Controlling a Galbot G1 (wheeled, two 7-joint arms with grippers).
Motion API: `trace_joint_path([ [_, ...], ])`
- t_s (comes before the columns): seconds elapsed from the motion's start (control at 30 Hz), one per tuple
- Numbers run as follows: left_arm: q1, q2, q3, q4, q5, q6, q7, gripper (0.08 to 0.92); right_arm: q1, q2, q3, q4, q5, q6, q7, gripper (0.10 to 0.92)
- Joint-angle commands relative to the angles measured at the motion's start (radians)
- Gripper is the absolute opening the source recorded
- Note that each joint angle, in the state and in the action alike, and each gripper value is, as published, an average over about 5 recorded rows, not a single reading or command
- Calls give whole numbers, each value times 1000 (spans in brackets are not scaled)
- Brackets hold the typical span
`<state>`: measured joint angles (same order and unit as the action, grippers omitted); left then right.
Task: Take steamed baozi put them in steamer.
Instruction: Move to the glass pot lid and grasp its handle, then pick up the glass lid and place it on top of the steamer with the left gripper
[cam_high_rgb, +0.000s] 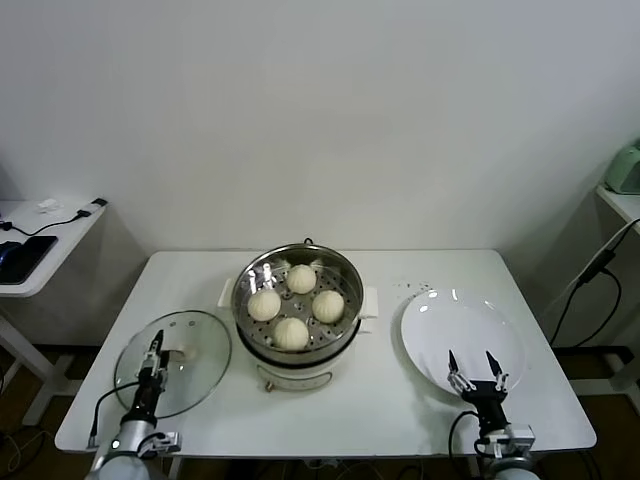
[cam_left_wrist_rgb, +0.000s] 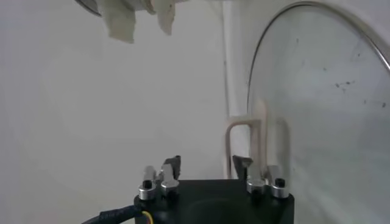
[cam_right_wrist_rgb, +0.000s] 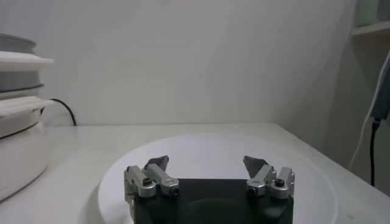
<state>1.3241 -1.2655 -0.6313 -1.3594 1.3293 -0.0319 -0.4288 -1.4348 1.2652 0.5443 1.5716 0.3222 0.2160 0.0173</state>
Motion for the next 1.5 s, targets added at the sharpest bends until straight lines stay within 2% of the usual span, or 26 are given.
trace_joint_path([
  [0.03, -19, -9, 4, 36, 15, 12, -1, 539, 2, 1, -1, -8, -5, 1, -3, 823],
  [0.33, -32, -22, 1, 51, 11, 32, -4, 279, 11, 12, -6, -15, -20, -2, -7, 823],
  [0.53, 9, -1, -13, -83, -66, 47, 43, 138, 7, 11, -5, 0, -24, -7, -6, 823],
  [0.67, 79, 46, -31, -270, -157, 96, 150, 130, 0, 8, -3, 24, -32, -22, -1, 823],
  [0.83, 156, 127, -71, -509, -317, 224, 335, 130, -8, 8, 1, 55, -74, -56, 22, 823],
  [0.93, 170, 169, -102, -636, -385, 303, 419, 130, -14, 12, 0, 75, -95, -78, 40, 823],
  [1.13, 136, 197, -76, -818, -396, 462, 513, 130, -20, 25, 1, 88, -124, -93, 68, 823],
  [1.23, 99, 178, 7, -862, -330, 526, 529, 130, -23, 29, 0, 86, -127, -90, 72, 823],
  [1.37, 40, 155, 165, -864, -198, 584, 544, 130, -33, 28, -2, 88, -130, -79, 68, 823],
  [1.5, -32, 127, 308, -859, -92, 643, 593, 130, -41, 26, -2, 94, -135, -62, 63, 823],
])
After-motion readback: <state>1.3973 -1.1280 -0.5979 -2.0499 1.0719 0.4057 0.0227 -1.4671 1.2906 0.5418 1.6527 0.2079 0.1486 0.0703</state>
